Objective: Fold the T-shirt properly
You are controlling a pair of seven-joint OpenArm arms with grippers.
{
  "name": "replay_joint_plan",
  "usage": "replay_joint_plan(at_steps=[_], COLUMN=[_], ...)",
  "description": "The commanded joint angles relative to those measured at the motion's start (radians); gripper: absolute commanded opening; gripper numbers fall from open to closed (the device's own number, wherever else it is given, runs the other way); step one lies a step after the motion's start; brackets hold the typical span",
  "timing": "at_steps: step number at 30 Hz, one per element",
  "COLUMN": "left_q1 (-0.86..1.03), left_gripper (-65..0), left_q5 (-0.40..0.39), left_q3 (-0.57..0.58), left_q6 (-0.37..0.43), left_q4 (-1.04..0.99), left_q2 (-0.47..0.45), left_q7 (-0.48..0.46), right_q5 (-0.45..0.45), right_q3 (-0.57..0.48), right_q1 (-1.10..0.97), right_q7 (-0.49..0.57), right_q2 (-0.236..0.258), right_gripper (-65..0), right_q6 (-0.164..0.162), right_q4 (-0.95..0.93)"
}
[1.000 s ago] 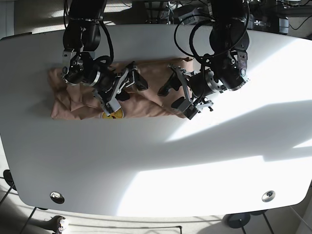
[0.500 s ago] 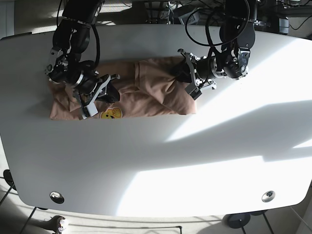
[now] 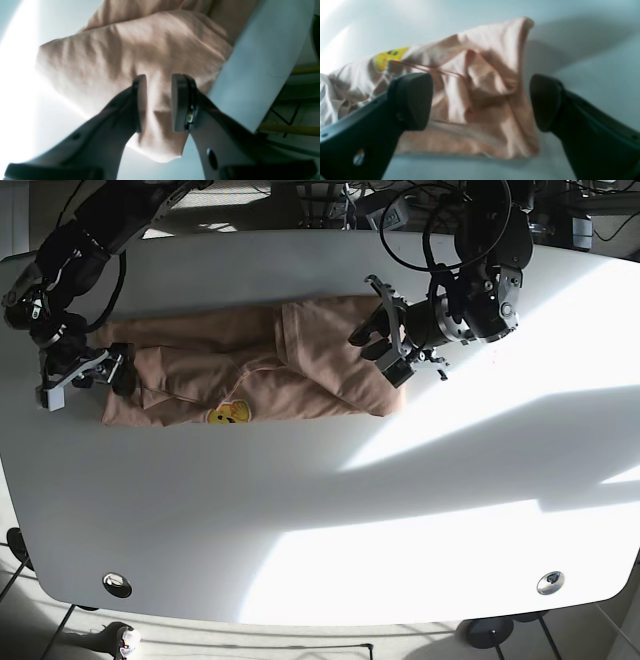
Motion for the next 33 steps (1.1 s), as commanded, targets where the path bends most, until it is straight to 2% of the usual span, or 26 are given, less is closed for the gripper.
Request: replay_joint_plan(at_steps=[1, 3, 5, 7, 9, 11, 13, 15, 18, 20, 23, 25, 29, 33], left_q1=[-0.012, -0.013, -0.013, -0.012, -0.012, -0.012, -0.012, -0.012, -0.012, -0.009, -0.009, -0.012, -0.013, -0.013], left_gripper=[-50.0, -50.0, -50.0, -50.0, -50.3, -50.3, -50.3, -50.3, -50.3, -50.1, -50.0, -50.0, -49.9, -49.9], left_q5=[-0.017, -0.017, -0.017, -0.017, -0.017, -0.017, -0.017, -0.017, -0.017, -0.017, -0.016, -0.016, -0.014, -0.011], left_q3=[-0.001, -0.001, -0.001, -0.001, -0.001, -0.001, -0.001, -0.001, -0.006, -0.044, -0.089, -0.122, -0.215, -0.225], left_q6=[-0.002, -0.004, -0.004, -0.004, -0.004, -0.004, -0.004, -0.004, -0.004, -0.004, -0.004, 0.001, 0.004, 0.005], left_q4=[0.021, 0.021, 0.018, 0.018, 0.018, 0.018, 0.018, 0.017, 0.017, 0.017, 0.015, 0.015, 0.015, 0.012], left_q2=[0.013, 0.016, 0.016, 0.016, 0.013, 0.011, 0.011, 0.011, 0.011, 0.015, 0.016, 0.018, 0.061, 0.082], left_q7=[-0.021, -0.021, -0.021, -0.021, -0.021, -0.021, -0.021, -0.021, -0.021, -0.021, -0.021, -0.018, -0.016, -0.016], right_q5=[0.012, 0.012, 0.011, 0.011, 0.011, 0.011, 0.008, 0.009, 0.011, 0.006, 0.008, 0.009, 0.008, 0.006], right_q3=[0.044, 0.073, 0.080, 0.078, 0.078, 0.077, 0.072, -0.020, -0.069, -0.072, -0.143, -0.149, -0.155, -0.155], right_q1=[0.038, 0.056, 0.062, 0.062, 0.062, 0.061, 0.059, 0.056, 0.044, 0.043, 0.039, 0.033, 0.026, 0.026], right_q7=[0.022, 0.039, 0.102, 0.145, 0.158, 0.158, 0.157, 0.155, 0.160, 0.160, 0.161, 0.161, 0.161, 0.161], right_q2=[0.075, 0.130, 0.187, 0.218, 0.227, 0.218, 0.178, 0.140, 0.092, 0.077, 0.075, 0.075, 0.075, 0.081], right_gripper=[-6.7, -6.7, -6.7, -6.7, -6.7, -6.7, -6.7, -6.7, -6.7, -6.7, -6.8, -7.9, -33.0, -56.9], right_q6=[0.006, 0.006, 0.006, 0.006, 0.006, 0.006, 0.006, 0.006, 0.006, 0.006, 0.006, 0.006, 0.006, 0.006], right_q4=[-0.111, -0.231, -0.351, -0.426, -0.475, -0.484, -0.477, -0.477, -0.475, -0.475, -0.475, -0.475, -0.474, -0.474])
